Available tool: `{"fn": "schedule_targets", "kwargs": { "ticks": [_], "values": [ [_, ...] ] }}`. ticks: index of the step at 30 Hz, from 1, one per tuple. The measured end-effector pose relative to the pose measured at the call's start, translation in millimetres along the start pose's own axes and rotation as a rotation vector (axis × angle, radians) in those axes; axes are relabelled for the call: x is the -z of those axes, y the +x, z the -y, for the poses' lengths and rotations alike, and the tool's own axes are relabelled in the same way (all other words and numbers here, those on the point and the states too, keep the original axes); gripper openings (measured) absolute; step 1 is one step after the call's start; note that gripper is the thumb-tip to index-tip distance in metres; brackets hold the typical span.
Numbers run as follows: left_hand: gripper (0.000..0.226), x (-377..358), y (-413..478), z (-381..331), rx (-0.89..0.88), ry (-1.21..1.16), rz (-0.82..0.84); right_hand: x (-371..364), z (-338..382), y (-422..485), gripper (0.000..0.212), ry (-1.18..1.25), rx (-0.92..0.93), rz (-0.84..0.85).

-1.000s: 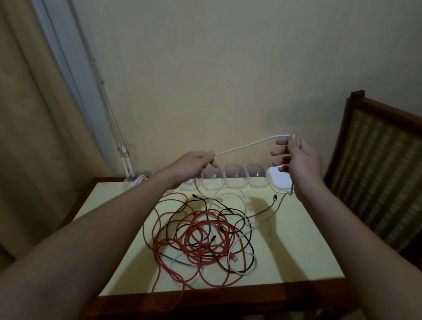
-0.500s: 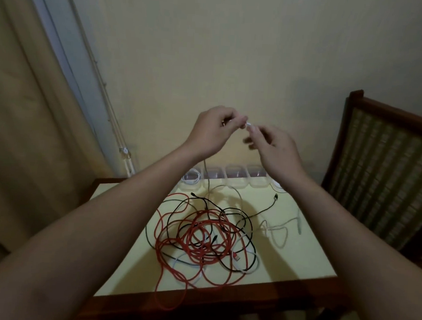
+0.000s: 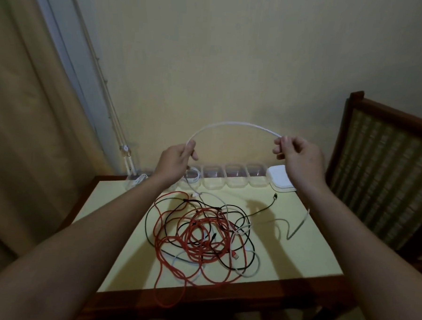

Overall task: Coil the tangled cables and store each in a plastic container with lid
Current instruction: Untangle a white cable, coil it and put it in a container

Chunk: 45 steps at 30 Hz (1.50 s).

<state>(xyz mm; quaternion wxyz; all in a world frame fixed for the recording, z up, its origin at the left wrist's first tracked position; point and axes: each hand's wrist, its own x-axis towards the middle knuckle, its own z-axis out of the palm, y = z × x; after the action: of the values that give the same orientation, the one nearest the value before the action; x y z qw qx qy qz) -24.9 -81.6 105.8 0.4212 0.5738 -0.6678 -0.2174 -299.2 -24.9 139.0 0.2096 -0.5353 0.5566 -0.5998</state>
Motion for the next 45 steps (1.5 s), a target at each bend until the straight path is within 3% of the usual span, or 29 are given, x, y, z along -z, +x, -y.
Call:
{"fn": "schedule_targets", "kwargs": {
  "ticks": [4, 7, 9, 12, 14, 19, 22, 27, 33, 39, 42, 45],
  "values": [
    [0.047, -1.0, 11.9, -37.6, -0.136, 0.035, -0.021, -11.1, -1.5, -4.7, 0.013, -0.065, 0.006, 0.108],
    [0.045, -0.4, 18.7, -66.5, -0.312, 0.125, -0.005, -19.5, 11.1, -5.5, 0.029, -0.025, 0.046, 0.128],
    [0.044, -2.4, 24.1, -77.3, -0.423, 0.213, 0.024, -22.2, 21.1, -4.6, 0.019, 0.036, 0.076, 0.136],
    [0.041, -6.9, 27.0, -73.0, -0.454, 0.243, 0.048, -24.3, 24.6, -1.9, 0.026, 0.058, 0.082, 0.177],
    [0.039, -16.5, 19.5, -56.3, -0.395, 0.231, 0.101, -24.8, 18.7, -1.7, 0.029, 0.003, 0.081, 0.181],
    [0.032, -58.1, -15.2, 26.3, -0.011, 0.286, 0.303, -19.4, 1.7, -6.3, 0.031, -0.031, 0.028, 0.138],
    [0.028, -72.3, -36.1, 60.0, 0.084, 0.292, 0.388, -16.3, -9.3, -7.0, 0.029, -0.104, -0.001, 0.158],
    [0.027, -73.8, -35.8, 46.8, 0.234, -0.137, 0.256, -14.2, -36.1, -7.9, 0.029, -0.31, -0.012, 0.236],
    [0.031, -52.2, -20.0, 27.9, 0.28, -0.346, 0.134, -21.6, -59.3, -23.5, 0.027, -0.442, -0.05, 0.266],
    [0.038, -63.1, -33.6, 59.1, 0.374, -0.204, 0.276, -30.9, -57.0, -33.1, 0.024, -0.415, -0.082, 0.296],
    [0.031, -77.7, -49.7, 84.4, 0.37, -0.043, 0.42, -31.5, -55.5, -38.5, 0.026, -0.41, -0.079, 0.303],
    [0.022, -87.9, -64.2, 97.8, 0.448, -0.057, 0.427, -31.3, -58.7, -45.0, 0.026, -0.416, -0.082, 0.323]
  ]
}}
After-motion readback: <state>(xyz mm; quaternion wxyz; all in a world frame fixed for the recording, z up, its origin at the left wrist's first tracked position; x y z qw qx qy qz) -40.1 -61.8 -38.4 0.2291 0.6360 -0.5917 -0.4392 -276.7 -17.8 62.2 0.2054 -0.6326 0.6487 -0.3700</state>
